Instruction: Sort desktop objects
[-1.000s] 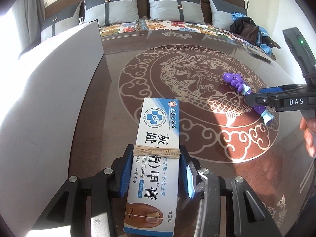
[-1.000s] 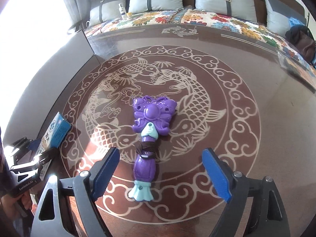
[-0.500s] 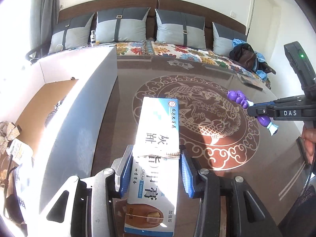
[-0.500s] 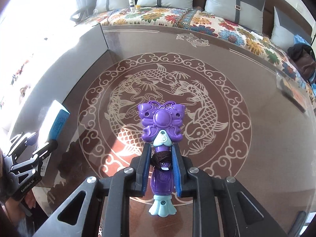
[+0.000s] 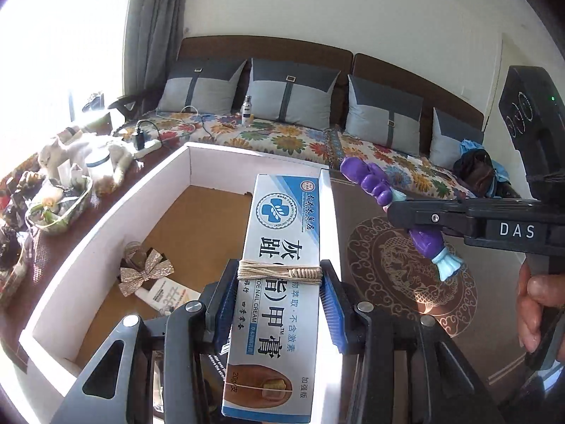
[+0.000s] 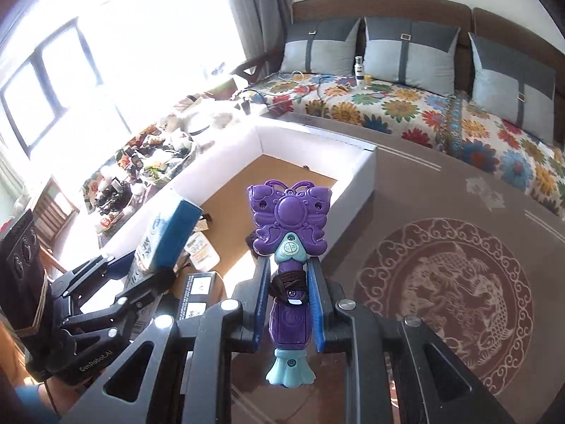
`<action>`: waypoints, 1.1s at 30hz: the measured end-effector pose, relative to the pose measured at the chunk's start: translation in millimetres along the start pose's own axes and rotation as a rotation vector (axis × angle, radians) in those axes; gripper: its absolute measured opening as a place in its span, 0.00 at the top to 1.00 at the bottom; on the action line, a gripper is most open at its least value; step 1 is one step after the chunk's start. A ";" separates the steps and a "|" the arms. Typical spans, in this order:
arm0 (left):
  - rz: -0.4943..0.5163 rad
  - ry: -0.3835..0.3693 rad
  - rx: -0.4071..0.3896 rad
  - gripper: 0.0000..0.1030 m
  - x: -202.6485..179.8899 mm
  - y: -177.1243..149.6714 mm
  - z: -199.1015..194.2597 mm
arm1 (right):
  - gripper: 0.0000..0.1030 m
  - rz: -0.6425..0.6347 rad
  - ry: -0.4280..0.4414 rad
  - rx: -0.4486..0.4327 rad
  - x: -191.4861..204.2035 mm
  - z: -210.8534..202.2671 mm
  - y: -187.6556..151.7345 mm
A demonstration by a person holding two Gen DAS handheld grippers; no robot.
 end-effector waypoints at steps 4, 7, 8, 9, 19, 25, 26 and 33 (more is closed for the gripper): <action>-0.025 0.099 0.131 0.57 49.0 -20.8 34.3 | 0.79 -0.075 0.054 0.070 61.6 72.2 12.2; -0.009 0.148 0.266 0.56 65.7 -42.3 60.2 | 0.79 -0.125 0.042 0.151 78.3 122.0 0.1; -0.006 0.138 0.278 0.53 67.1 -46.6 62.6 | 0.78 -0.132 0.042 0.186 80.0 135.2 -7.5; -0.007 0.123 0.277 0.48 67.1 -48.8 61.9 | 0.73 -0.134 0.033 0.220 76.7 147.3 -15.3; -0.136 0.238 0.098 0.07 73.3 -35.5 11.5 | 0.00 -0.185 -0.150 0.117 63.6 97.3 -13.2; -0.078 0.222 0.065 0.04 71.6 -29.7 -17.2 | 0.00 -0.213 -0.222 0.073 80.0 68.3 -5.9; -0.098 0.220 0.050 0.02 75.2 -28.0 -23.9 | 0.00 -0.230 -0.238 0.059 84.8 63.4 -4.9; -0.099 0.275 -0.005 0.00 91.7 -17.6 -50.3 | 0.00 -0.244 -0.262 -0.036 108.1 38.9 6.3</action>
Point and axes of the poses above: each gripper's, at about its wrist camera, not at the fingertips, and z roughly the way its jaws point, x to its left, y to its top, the point moved 7 cm from there along z, roughly the way its jaws point, and after that the axes turned 9 degrees about y, right-handed, at the moved point
